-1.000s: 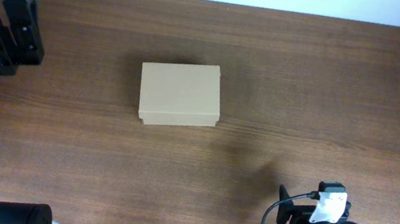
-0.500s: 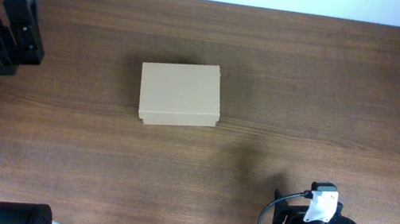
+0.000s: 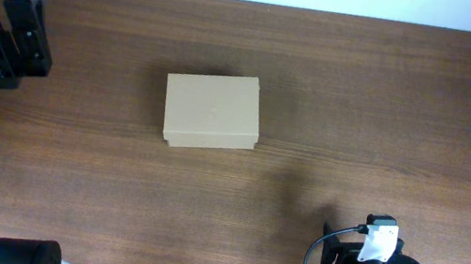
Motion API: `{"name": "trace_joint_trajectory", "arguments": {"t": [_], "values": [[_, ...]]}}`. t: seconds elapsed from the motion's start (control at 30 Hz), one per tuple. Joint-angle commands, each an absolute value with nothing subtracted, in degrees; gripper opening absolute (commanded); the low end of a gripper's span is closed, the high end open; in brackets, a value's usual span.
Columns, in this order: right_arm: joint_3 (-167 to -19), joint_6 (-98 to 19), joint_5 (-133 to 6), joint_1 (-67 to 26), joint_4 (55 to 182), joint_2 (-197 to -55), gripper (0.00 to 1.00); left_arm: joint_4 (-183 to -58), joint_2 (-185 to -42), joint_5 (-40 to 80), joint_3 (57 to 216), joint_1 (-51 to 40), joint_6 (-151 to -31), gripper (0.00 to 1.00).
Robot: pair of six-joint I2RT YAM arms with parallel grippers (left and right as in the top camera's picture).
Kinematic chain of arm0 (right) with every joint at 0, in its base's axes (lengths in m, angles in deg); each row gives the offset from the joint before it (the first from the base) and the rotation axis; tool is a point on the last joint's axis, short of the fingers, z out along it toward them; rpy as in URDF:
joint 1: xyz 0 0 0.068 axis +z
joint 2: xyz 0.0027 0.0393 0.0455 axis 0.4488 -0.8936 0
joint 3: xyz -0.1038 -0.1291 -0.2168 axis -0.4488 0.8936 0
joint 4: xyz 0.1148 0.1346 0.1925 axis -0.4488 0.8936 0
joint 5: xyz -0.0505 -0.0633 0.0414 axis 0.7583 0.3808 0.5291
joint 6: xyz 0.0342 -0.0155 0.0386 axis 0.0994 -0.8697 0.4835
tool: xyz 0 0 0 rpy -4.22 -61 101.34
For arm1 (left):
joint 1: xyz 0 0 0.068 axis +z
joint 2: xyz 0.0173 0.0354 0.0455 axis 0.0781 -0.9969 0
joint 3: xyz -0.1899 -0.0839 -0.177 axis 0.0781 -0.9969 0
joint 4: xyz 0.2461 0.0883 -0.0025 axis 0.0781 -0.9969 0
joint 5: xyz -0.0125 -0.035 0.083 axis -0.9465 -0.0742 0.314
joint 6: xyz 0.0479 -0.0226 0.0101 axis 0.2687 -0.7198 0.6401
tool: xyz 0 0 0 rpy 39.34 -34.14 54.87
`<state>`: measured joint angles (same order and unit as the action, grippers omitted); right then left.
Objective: Pack container
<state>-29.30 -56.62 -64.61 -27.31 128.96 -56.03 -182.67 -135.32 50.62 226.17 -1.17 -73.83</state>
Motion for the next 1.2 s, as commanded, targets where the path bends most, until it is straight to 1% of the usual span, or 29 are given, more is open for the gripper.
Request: {"name": "trace_joint_trajectory", "arguments": {"t": [0.0,0.1,0.27,0.3,0.33,0.43,0.6,0.73,0.8,1.03,1.1,1.17], "values": [[-28.8,-56.2,-64.7,-27.1,128.8,-55.3,0.99,-182.7,-134.0,50.2,223.3,-1.0,-73.8,1.00],[-28.8,-56.2,-64.7,-27.1,128.8,-55.3,0.99,-182.6,-127.9,50.2,212.2,-1.0,-73.8,1.00],[-28.8,-56.2,-64.7,-27.1,128.8,-55.3,0.99,-182.7,-113.0,50.2,185.2,-1.0,-73.8,1.00],[-28.8,-56.2,-64.7,-27.1,128.8,-55.3,0.99,-182.6,-108.5,50.3,177.2,-1.0,-73.6,1.00],[-28.8,-56.2,-64.7,-27.1,128.8,-55.3,0.99,-181.7,-106.2,52.0,173.2,-1.0,-72.4,1.00],[-28.8,-56.2,-64.7,-27.1,128.8,-55.3,0.99,-171.5,-96.5,58.0,158.1,-1.0,-71.6,1.00],[-28.8,-56.2,-64.7,-27.1,128.8,-55.3,0.99,-148.9,-81.3,63.0,136.3,-1.0,-71.4,1.00],[-28.8,-56.2,-64.7,-27.1,128.8,-55.3,0.99,-135.2,-71.8,65.0,122.7,-1.0,-71.4,1.00],[-28.8,-56.2,-64.7,-27.1,128.8,-55.3,1.00,-131.8,-67.7,65.0,116.7,-1.0,-71.4,1.00],[-28.8,-56.2,-64.7,-27.1,128.8,-55.3,0.99,-129.6,-56.8,68.4,97.0,-1.0,-71.4,1.00],[-28.8,-56.2,-64.7,-27.1,128.8,-55.3,0.99,-122.3,-54.4,67.2,91.1,-1.0,-71.4,1.00],[-28.8,-56.2,-64.7,-27.1,128.8,-55.3,0.99,-113.1,-52.6,63.3,86.1,-1.0,-71.4,1.00]]}}
